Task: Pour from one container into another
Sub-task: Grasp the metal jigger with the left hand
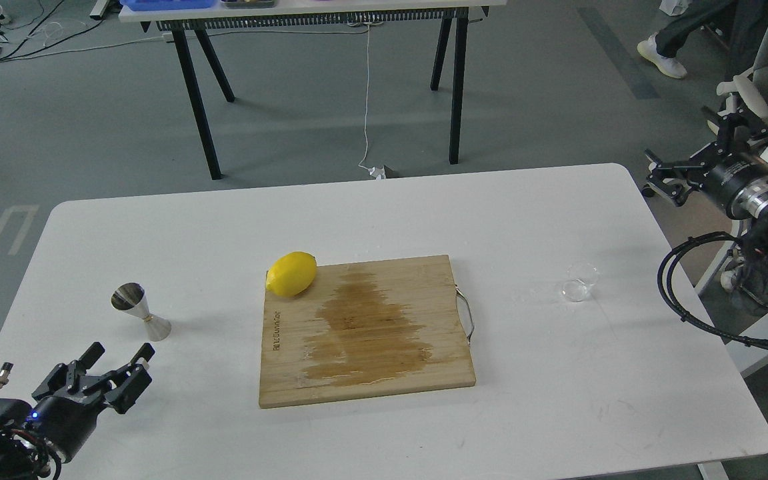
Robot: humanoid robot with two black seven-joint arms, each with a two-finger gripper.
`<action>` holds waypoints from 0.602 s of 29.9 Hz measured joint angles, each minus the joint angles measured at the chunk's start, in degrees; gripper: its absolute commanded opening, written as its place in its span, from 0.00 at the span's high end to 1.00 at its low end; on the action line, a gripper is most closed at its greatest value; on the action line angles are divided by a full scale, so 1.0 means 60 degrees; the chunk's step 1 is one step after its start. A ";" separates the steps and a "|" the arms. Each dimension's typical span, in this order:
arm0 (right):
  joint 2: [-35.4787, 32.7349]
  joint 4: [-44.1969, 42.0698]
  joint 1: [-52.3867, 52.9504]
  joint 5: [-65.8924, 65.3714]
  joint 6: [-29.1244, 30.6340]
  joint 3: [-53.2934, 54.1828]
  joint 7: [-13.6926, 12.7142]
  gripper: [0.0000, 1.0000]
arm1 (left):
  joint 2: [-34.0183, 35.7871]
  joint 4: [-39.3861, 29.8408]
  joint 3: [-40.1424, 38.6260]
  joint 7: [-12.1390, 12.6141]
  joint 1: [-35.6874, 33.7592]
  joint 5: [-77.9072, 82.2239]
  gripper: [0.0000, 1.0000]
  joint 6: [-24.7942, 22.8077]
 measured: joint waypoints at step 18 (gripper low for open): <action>-0.0026 0.0015 -0.0123 0.0000 0.0000 0.0127 0.0000 0.01 | -0.1039 0.1905 0.0707 0.0000 -0.1711 -0.0104 0.01 -0.0001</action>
